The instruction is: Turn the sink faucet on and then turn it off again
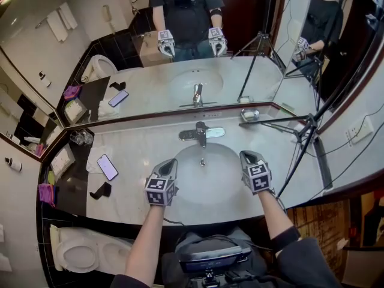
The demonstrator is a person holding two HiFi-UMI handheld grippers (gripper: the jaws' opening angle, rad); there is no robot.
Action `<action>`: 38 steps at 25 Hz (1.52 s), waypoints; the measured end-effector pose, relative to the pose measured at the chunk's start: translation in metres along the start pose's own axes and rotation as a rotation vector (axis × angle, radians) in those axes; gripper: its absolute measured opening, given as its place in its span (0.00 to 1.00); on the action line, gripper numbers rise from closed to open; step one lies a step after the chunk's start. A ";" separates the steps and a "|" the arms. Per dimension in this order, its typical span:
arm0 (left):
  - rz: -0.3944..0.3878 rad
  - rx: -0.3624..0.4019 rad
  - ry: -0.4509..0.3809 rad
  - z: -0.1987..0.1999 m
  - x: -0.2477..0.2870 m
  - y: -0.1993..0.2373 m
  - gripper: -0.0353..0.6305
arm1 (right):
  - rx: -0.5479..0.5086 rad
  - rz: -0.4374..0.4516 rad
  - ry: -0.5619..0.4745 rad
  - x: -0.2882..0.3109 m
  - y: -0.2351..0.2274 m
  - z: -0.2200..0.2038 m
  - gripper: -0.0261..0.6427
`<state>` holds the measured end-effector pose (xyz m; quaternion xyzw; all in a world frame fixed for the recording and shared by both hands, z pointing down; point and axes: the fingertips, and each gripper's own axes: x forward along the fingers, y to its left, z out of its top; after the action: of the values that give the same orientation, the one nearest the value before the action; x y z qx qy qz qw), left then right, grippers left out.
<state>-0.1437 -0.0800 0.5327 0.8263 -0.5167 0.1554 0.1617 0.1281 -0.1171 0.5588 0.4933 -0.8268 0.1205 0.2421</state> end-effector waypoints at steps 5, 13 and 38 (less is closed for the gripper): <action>-0.004 -0.005 0.005 -0.006 -0.004 -0.002 0.05 | 0.031 0.011 -0.008 0.000 -0.005 -0.018 0.07; -0.012 0.030 0.011 -0.006 -0.003 -0.009 0.05 | 0.022 0.014 0.018 0.001 -0.008 -0.034 0.07; -0.018 0.050 0.040 -0.004 0.054 -0.017 0.05 | -0.631 0.048 0.056 0.093 0.024 0.010 0.18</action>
<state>-0.1058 -0.1143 0.5568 0.8315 -0.5017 0.1834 0.1526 0.0670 -0.1804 0.5997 0.3709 -0.8277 -0.1228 0.4030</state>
